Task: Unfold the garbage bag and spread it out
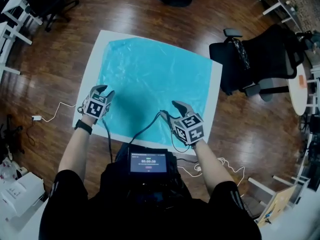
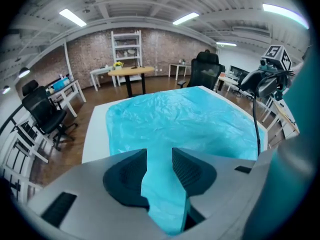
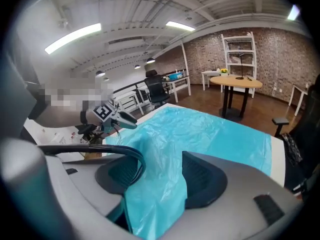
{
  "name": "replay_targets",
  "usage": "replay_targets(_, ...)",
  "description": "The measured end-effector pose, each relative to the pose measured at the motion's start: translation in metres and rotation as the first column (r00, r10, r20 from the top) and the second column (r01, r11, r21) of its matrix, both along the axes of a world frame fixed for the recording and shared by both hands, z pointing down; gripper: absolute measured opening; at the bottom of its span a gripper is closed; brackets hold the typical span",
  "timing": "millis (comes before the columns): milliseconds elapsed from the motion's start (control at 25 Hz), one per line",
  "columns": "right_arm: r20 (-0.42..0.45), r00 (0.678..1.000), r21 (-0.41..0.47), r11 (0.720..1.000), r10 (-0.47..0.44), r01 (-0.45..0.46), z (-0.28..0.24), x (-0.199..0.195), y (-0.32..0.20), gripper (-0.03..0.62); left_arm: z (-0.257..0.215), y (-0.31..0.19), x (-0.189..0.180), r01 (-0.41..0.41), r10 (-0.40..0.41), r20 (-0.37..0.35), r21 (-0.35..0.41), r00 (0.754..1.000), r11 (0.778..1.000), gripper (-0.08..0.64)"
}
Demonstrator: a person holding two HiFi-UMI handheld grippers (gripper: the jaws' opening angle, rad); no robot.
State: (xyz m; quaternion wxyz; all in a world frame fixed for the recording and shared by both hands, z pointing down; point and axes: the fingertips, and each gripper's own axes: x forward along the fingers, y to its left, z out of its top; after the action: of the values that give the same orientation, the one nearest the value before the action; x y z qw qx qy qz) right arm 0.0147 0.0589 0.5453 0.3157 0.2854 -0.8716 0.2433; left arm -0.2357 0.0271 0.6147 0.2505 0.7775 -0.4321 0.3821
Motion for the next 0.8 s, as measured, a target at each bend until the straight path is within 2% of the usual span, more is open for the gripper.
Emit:
replay_targets(160, -0.004, 0.999, 0.075, 0.996, -0.054, 0.054, -0.016, -0.026, -0.027, 0.307, 0.002, 0.022, -0.020, 0.037, -0.037, 0.017, -0.013, 0.999, 0.999, 0.166)
replay_targets(360, -0.008, 0.994, 0.148, 0.983, -0.111, 0.111, -0.032, -0.060, -0.062, 0.305, 0.014, 0.047, -0.035, 0.084, -0.085, 0.000, -0.066, 0.996, 0.994, 0.166)
replay_targets(560, -0.013, 0.989, 0.175, 0.974, -0.145, 0.145, -0.032, -0.092, -0.088, 0.304, 0.032, 0.069, -0.034, 0.119, -0.127, -0.052, -0.138, 0.991, 0.983, 0.166)
replay_targets(800, -0.039, 0.981, 0.205, 0.959, -0.190, 0.194, -0.032, -0.132, -0.121, 0.303, 0.047, 0.085, -0.031, 0.159, -0.172, -0.060, -0.175, 0.983, 0.972, 0.166)
